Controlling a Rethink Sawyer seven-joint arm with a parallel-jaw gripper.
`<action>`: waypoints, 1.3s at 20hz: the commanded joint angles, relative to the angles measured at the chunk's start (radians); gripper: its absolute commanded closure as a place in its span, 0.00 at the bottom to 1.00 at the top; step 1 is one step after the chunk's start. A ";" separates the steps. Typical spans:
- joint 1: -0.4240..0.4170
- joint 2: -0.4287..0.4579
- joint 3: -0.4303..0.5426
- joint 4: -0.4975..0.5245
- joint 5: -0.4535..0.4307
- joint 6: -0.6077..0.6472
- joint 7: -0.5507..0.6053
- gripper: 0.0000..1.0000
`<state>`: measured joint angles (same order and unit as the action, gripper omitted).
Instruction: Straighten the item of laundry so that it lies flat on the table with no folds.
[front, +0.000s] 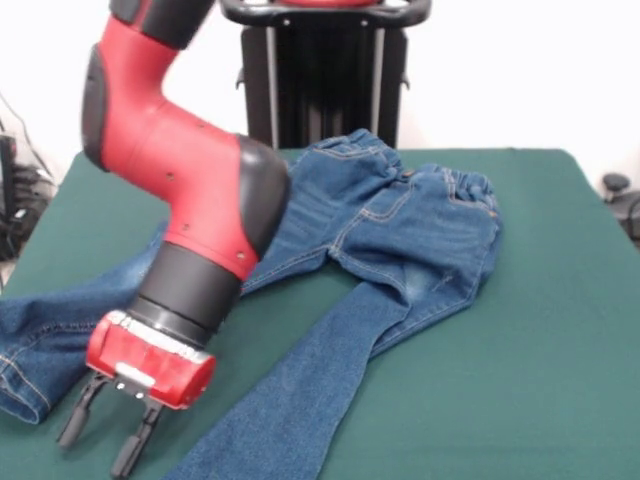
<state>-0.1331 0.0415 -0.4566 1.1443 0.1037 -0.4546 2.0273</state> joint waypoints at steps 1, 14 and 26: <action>-0.163 -0.136 0.441 0.020 -0.165 0.587 -0.046 0.00; -0.099 -0.329 0.402 0.123 -0.133 0.794 0.022 0.00; -0.139 -0.352 0.489 0.180 -0.102 0.816 0.061 0.00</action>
<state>-0.2786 -0.3180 -0.1348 1.1607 -0.0257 0.2268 2.0273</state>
